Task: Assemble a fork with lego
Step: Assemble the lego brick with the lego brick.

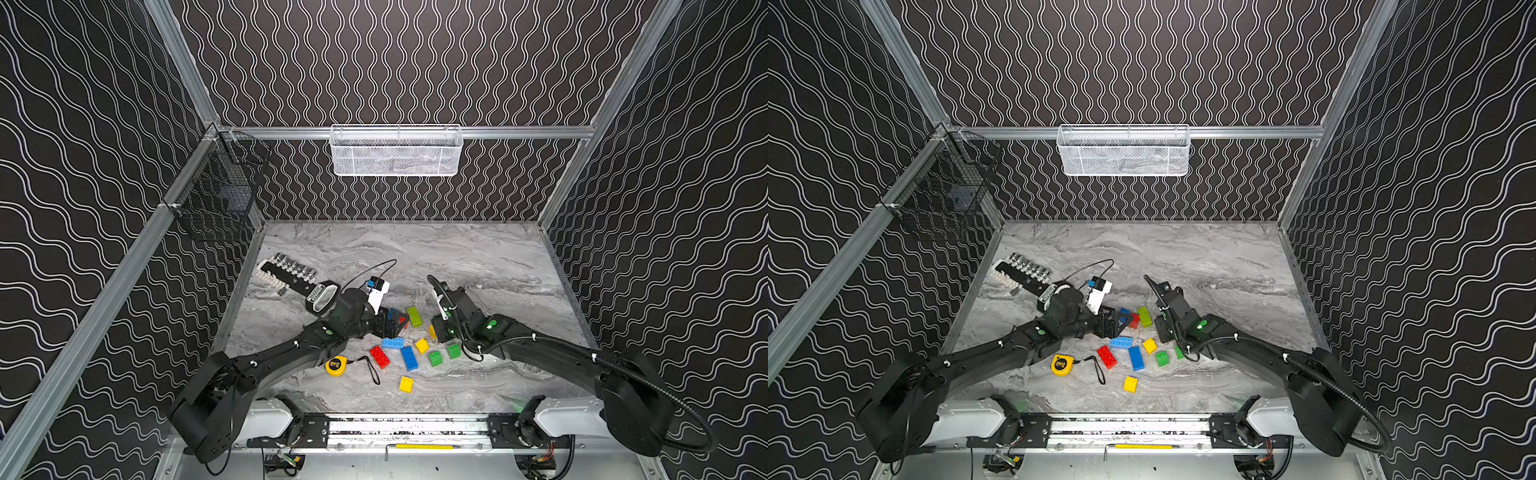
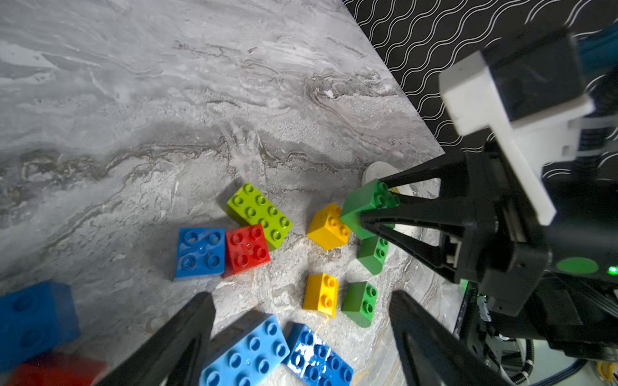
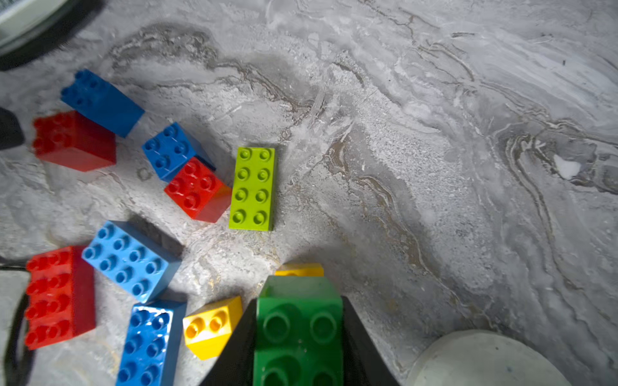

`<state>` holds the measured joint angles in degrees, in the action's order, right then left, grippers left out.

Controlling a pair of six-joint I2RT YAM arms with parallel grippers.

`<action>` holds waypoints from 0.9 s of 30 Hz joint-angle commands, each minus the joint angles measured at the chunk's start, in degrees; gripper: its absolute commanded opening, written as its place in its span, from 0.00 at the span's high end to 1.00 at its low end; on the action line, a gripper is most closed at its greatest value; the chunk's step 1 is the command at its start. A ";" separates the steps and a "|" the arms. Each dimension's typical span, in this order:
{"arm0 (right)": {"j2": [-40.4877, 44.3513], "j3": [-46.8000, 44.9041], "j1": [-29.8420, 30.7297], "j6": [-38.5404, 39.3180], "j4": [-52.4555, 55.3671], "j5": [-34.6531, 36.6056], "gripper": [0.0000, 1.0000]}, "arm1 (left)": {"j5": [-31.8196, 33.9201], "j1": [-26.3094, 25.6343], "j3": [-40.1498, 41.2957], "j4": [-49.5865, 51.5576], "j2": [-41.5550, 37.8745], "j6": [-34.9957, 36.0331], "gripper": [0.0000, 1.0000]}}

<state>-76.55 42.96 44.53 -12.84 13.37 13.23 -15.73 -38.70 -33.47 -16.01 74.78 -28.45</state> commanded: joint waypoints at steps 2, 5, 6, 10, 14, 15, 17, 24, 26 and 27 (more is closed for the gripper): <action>-1.76 1.31 0.03 0.89 -1.59 2.70 0.96 | -0.87 0.38 1.09 -6.42 1.62 -2.84 0.15; -2.74 1.85 0.03 0.82 -1.15 2.85 0.96 | -0.94 0.46 0.70 -6.65 2.61 -2.50 0.15; -2.99 1.86 0.03 0.80 -1.07 2.69 0.96 | -0.81 0.47 0.66 -6.52 2.67 -2.36 0.15; -3.43 1.57 0.03 0.62 -0.75 1.96 0.97 | -0.87 0.84 0.56 -6.54 2.83 -2.23 0.15; -2.92 0.99 0.03 0.27 0.58 0.24 0.97 | -1.59 1.08 0.17 -6.23 3.35 -1.68 0.16; -2.90 0.90 0.03 0.40 0.84 0.00 0.97 | -1.67 1.08 0.23 -6.37 3.44 -1.69 0.16; -2.85 0.64 0.03 0.54 1.17 -0.44 0.97 | -1.90 1.08 0.34 -6.97 3.75 -1.95 0.16; -3.60 0.72 0.03 0.71 2.54 -0.41 0.97 | -2.47 1.08 0.69 -8.33 4.39 -2.58 0.17; -4.19 0.98 0.11 0.89 3.06 -0.33 0.97 | -2.60 1.01 0.76 -8.42 4.56 -2.49 0.17; -4.45 0.96 0.11 0.90 3.16 -0.23 0.97 | -2.56 1.03 0.82 -8.45 4.49 -2.42 0.17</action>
<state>-80.25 43.72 44.56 -12.36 14.17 13.02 -17.63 -37.74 -32.69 -21.87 79.20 -30.48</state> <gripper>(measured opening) 0.347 0.828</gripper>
